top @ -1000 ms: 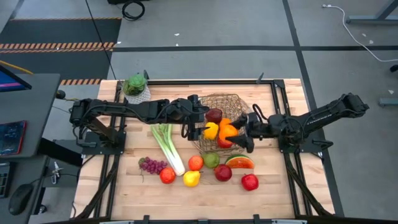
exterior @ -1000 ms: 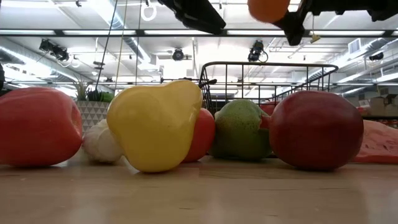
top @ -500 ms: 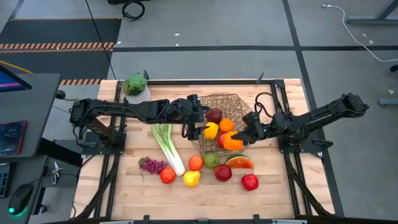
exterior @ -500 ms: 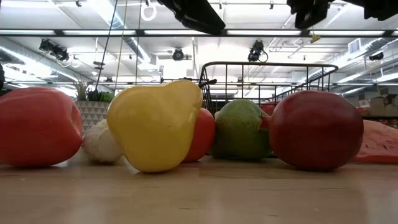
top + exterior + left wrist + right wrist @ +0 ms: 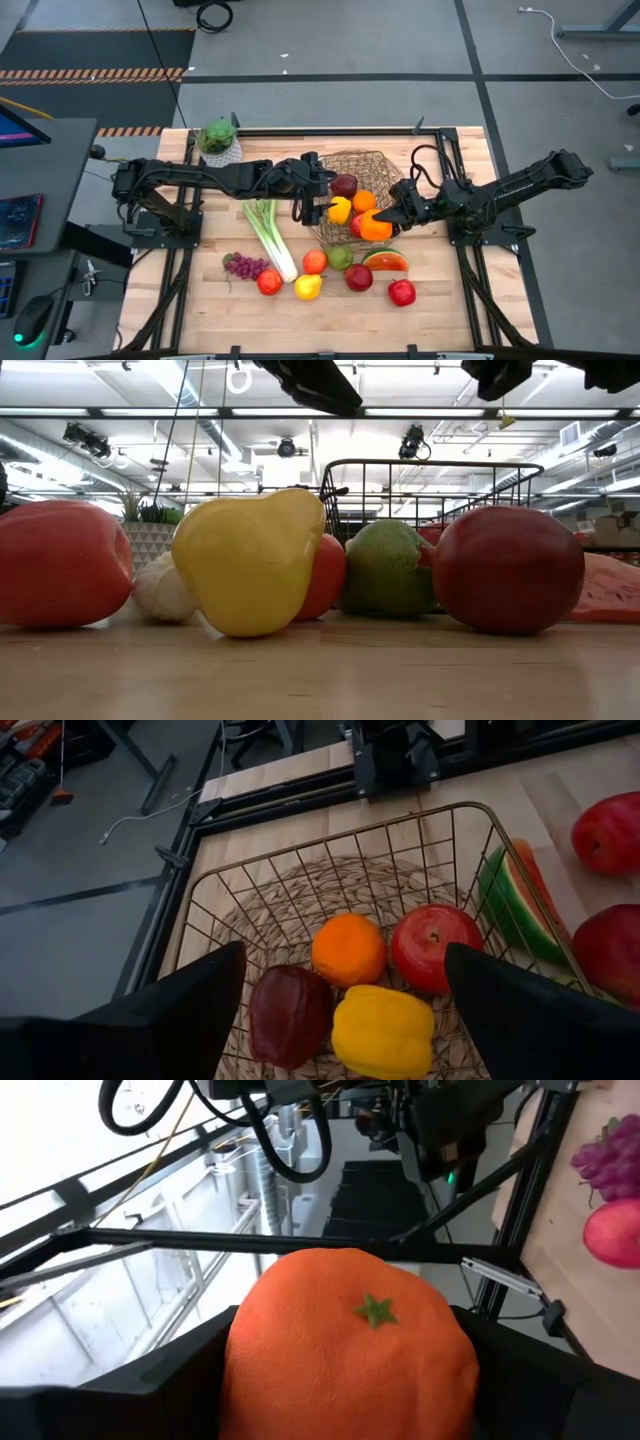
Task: Build produce basket
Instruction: Put the orange into the brown wire basket
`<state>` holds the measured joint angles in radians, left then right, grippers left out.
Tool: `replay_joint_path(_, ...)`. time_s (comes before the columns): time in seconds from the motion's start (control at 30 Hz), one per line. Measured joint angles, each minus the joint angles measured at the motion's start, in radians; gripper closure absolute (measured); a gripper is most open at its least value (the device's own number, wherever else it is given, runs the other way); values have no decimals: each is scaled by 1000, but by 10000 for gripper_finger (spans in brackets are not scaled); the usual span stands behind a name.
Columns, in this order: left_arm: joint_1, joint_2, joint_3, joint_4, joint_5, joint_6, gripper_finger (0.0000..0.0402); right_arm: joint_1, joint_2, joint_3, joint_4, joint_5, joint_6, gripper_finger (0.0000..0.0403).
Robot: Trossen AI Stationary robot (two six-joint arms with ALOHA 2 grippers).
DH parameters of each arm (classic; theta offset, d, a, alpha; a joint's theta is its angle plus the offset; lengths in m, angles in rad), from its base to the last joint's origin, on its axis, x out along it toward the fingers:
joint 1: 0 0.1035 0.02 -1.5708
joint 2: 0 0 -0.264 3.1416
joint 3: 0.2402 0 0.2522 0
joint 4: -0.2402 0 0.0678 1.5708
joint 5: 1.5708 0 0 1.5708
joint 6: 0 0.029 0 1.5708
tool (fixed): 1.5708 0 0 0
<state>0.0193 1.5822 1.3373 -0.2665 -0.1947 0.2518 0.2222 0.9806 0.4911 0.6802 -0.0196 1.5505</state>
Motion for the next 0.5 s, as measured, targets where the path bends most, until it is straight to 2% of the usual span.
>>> replay_joint_path(0.1,0,0,0,-1,0,0,54,-1,0,0,0,0,-54,67)
replay_joint_path(0.23,0,0,0,-1,0,0,54,-1,0,0,-2,-1,-210,67)
replay_joint_path(0.5,0,-3,0,-21,0,6,54,-1,0,0,-57,-167,-797,67)
